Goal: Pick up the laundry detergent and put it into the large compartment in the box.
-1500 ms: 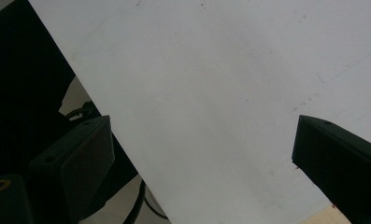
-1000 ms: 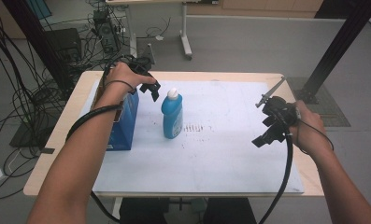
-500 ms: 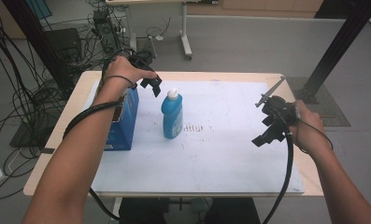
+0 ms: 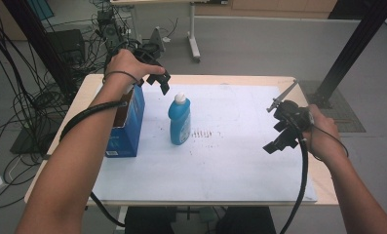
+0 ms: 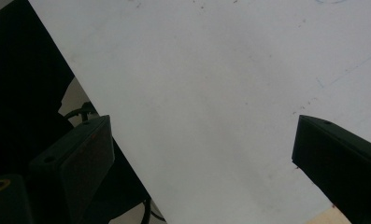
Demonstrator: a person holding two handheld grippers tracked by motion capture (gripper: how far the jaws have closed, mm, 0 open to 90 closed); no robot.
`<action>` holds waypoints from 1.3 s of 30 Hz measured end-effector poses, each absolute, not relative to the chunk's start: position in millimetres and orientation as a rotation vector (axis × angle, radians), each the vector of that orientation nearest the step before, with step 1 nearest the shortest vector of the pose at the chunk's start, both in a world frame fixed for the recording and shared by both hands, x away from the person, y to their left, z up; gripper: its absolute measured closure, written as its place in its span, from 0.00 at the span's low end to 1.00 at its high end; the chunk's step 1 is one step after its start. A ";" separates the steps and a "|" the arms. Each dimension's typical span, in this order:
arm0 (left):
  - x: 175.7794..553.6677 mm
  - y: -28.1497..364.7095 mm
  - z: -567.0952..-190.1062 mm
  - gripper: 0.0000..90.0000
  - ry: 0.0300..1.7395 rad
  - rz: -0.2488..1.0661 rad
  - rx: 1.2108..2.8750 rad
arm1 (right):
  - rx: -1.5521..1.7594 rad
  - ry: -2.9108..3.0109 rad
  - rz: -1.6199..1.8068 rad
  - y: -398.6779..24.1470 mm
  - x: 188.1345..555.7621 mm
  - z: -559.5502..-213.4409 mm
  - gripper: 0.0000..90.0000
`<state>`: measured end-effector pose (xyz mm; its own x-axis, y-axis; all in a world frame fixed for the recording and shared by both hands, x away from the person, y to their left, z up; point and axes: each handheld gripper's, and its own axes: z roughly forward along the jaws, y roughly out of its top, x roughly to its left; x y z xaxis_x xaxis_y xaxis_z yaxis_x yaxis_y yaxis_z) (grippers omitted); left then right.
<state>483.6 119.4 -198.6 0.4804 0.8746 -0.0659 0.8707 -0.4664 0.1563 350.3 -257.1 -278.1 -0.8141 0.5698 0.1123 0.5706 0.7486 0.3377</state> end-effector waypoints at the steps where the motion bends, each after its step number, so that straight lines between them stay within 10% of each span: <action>1: 482.3 118.4 -196.3 0.09 1.517 0.025 2.550 | -0.956 -2.934 -0.570 -256.8 350.1 -278.3 0.06; 39: 455.0 63.9 -158.8 0.08 1.332 0.006 2.578 | -0.939 -2.951 -0.570 -251.2 342.0 -273.2 0.06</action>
<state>455.0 63.9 -158.8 0.5844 0.8046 -0.1053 0.8036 -0.5558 0.2130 342.0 -251.2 -273.2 -0.8222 0.5601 0.1017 0.5576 0.7567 0.3414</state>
